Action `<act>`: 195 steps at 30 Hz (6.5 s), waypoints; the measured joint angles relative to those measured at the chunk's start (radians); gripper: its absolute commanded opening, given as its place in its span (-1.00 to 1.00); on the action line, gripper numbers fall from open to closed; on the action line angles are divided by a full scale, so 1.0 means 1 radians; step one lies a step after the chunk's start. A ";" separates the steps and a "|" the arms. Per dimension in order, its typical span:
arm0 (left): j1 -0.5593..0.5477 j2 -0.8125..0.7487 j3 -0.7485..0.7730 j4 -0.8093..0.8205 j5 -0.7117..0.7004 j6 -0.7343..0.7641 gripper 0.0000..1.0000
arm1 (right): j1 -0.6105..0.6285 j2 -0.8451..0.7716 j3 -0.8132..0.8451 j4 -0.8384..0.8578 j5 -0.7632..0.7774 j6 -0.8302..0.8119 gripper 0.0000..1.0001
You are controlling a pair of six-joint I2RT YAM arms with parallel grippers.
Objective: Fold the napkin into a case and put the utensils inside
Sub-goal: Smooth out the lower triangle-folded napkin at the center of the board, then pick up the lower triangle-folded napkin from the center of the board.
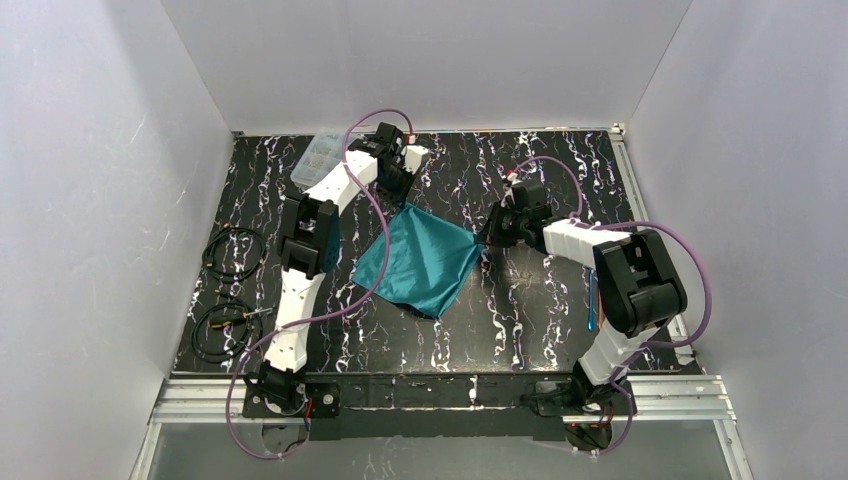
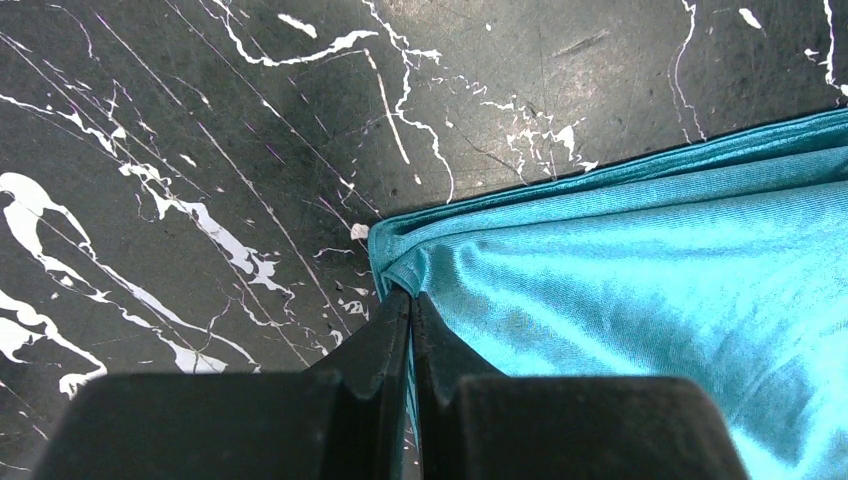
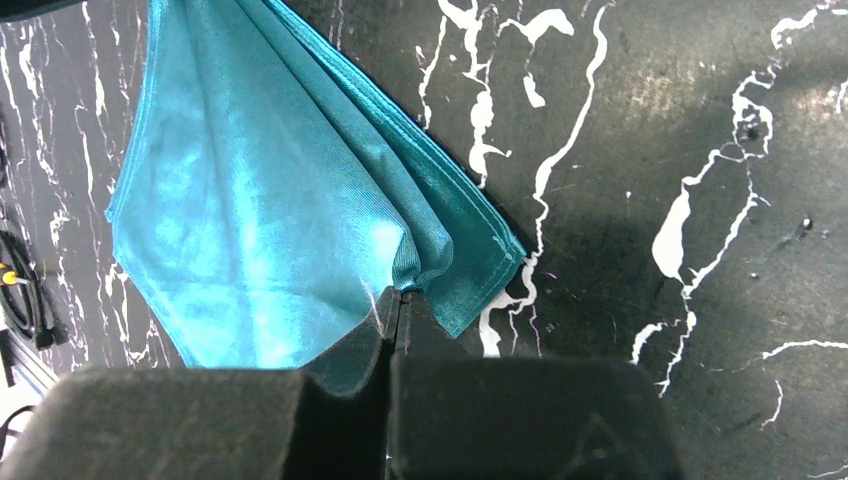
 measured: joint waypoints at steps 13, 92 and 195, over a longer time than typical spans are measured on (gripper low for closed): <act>0.000 0.000 0.010 0.006 0.021 -0.040 -1.00 | -0.013 -0.001 -0.035 -0.002 0.016 -0.017 -0.97; -0.407 -0.519 -0.678 -0.023 0.219 0.143 -0.17 | -0.040 0.052 0.076 -0.128 0.057 -0.070 -0.74; -0.019 -0.766 -1.169 0.393 0.199 1.096 0.43 | 0.532 -0.449 -0.328 -0.169 0.137 -1.128 0.97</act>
